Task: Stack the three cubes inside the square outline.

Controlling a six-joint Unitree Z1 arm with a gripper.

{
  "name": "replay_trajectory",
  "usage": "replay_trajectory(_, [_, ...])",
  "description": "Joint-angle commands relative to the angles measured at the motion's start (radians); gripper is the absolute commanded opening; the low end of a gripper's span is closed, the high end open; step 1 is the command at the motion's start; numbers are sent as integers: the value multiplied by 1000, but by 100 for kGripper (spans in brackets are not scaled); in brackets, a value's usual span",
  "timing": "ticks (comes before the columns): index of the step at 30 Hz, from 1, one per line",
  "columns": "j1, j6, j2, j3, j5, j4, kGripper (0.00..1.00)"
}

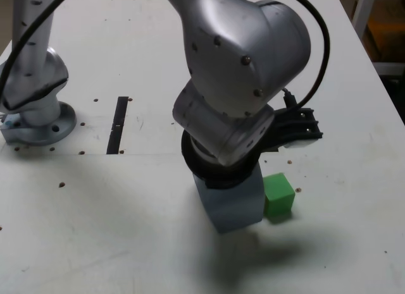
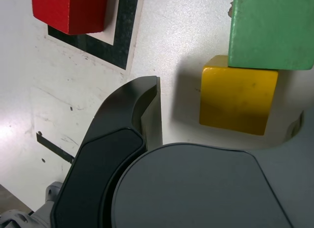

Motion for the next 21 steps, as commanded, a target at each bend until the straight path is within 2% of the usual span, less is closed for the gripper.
replay_trajectory(1, [-4, 1, -6, -5, 8, 3, 99])
replay_trajectory(12, [-5, 10, 26, -66, 10, 22, 97])
replay_trajectory(21, [-4, -17, 31, -68, 19, 13, 86])
